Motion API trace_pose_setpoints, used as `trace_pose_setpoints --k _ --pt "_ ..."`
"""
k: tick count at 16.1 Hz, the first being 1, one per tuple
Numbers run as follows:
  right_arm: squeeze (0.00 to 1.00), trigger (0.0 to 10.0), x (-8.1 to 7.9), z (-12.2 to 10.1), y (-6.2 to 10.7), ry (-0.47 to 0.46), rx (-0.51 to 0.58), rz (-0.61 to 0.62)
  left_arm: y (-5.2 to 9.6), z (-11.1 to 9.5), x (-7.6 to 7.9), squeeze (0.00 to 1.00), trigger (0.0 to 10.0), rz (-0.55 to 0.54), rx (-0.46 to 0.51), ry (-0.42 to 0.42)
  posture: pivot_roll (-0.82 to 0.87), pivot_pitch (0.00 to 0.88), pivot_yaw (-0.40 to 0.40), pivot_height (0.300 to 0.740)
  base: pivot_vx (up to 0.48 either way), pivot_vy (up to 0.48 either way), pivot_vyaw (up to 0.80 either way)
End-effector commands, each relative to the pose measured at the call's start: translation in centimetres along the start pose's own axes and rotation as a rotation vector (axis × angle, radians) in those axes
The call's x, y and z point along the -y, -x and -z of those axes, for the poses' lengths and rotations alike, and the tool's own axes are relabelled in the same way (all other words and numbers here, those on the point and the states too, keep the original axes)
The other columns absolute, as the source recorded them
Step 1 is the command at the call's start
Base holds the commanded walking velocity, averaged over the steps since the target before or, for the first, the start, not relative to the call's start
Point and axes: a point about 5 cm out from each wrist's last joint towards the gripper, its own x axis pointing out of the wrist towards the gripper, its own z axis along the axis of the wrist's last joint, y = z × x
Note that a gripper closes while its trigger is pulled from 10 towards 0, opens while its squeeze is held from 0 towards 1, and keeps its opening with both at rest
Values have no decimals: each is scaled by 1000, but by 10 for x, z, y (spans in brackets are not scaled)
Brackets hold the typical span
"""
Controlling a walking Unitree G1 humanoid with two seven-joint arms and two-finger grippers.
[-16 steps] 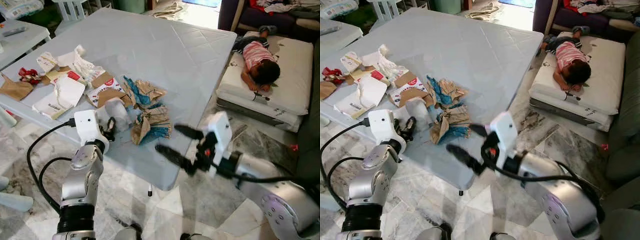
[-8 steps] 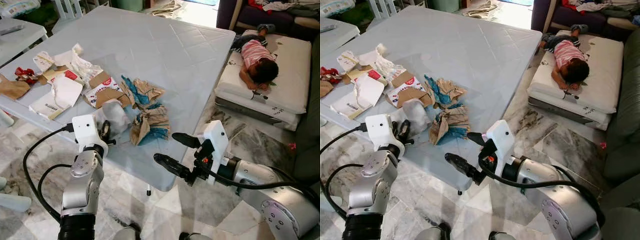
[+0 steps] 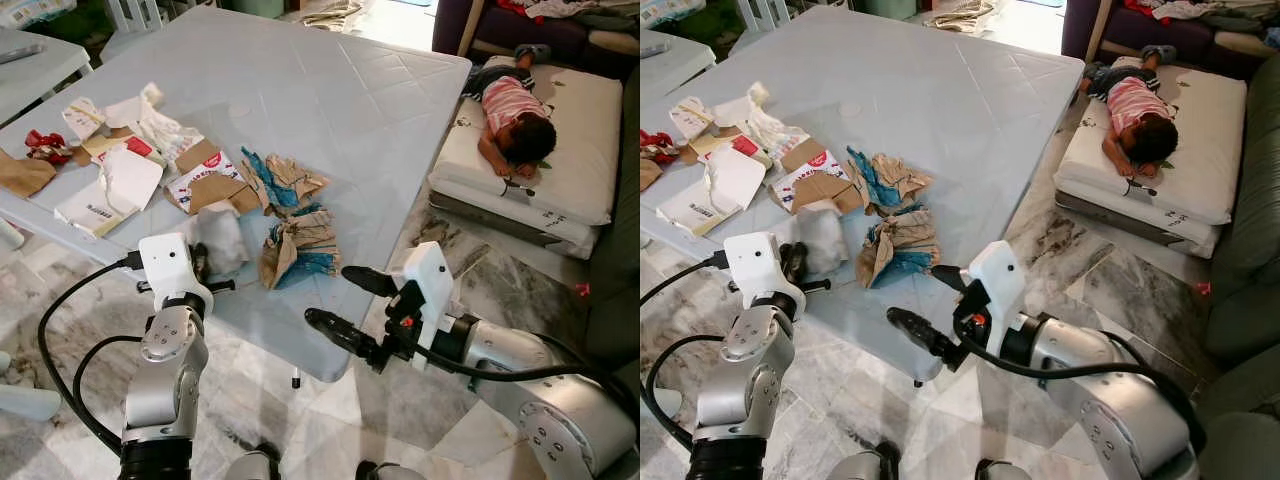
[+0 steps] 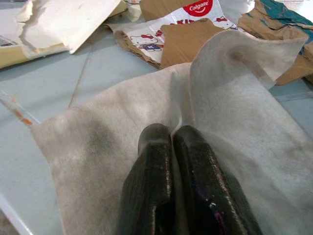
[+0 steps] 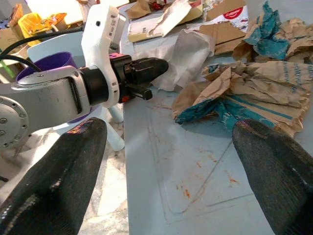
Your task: Picking trash to rubbish bin
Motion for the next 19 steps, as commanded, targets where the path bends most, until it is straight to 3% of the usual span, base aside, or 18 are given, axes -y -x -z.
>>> trace_pose_setpoints --k 1,8,12,15,19 --pt "0 10000 0 -1 1 11 4 12 3 7 -3 0 0 -29 -18 -15 -22 196 -26 740 0 0 0" --pt "0 10000 4 -2 0 19 13 38 9 -10 2 0 0 -49 122 -49 -21 197 -29 740 0 0 0" --pt "0 10000 11 -4 -2 28 34 90 12 -30 8 0 0 -46 261 -126 -20 198 -32 740 0 0 0" --pt "0 10000 17 -5 -5 44 47 133 15 -37 13 0 0 -25 310 -159 -9 193 -34 740 0 0 0" --pt "0 10000 44 7 -23 86 24 270 27 -37 3 0 0 -41 318 -226 53 186 -22 740 0 0 0"
